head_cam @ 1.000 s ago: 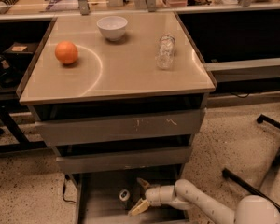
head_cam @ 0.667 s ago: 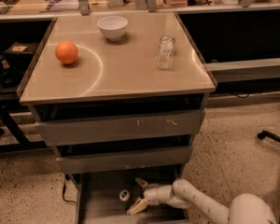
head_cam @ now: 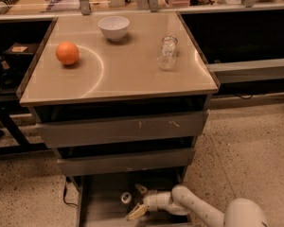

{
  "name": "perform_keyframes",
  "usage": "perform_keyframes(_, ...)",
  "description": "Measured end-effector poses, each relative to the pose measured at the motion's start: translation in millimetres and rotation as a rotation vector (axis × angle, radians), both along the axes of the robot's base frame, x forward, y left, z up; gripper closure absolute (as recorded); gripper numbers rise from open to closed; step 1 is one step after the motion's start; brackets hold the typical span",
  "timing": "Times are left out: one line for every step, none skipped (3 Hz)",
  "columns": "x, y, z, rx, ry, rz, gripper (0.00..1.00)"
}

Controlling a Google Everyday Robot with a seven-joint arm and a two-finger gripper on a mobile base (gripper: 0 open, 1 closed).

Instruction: Pick redbull can from bottom drawer and place on counter

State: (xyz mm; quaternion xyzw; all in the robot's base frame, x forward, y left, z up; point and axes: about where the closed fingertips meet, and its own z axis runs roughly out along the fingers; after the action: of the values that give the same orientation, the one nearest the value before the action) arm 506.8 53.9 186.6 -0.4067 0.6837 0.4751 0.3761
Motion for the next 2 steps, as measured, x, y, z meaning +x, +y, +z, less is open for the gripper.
perform_keyframes(-1.2, 10.1, -5.7, 0.019, 0.009, -0.003, 0.0)
perform_keyframes(3.2, 18.5, -0.4, 0.025, 0.0, 0.004, 0.0)
